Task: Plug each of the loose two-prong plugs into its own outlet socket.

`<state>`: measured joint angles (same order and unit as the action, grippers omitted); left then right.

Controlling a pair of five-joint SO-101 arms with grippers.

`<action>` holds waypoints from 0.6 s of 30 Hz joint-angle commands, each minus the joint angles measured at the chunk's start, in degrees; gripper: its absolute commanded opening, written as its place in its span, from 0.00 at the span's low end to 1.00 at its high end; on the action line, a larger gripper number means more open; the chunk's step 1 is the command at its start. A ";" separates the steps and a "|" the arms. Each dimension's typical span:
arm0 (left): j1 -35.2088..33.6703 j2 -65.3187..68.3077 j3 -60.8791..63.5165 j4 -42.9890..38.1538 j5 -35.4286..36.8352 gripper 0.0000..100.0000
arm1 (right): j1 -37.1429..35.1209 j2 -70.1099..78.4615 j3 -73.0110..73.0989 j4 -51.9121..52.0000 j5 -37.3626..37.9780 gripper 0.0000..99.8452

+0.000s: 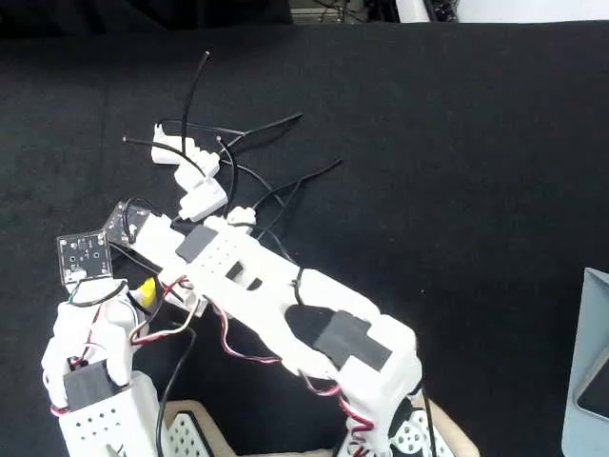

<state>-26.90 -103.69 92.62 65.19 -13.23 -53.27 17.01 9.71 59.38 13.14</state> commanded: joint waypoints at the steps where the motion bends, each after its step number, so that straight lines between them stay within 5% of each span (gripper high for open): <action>1: 0.13 -0.44 -0.66 0.62 -0.26 0.29 | 0.62 -10.07 0.04 1.49 0.44 0.01; 18: -3.12 -0.53 -4.35 0.18 3.60 0.29 | 0.70 -48.40 36.35 -17.85 0.09 0.01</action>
<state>-29.54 -103.69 92.09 65.19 -10.59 -53.36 -23.34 42.77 44.97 13.14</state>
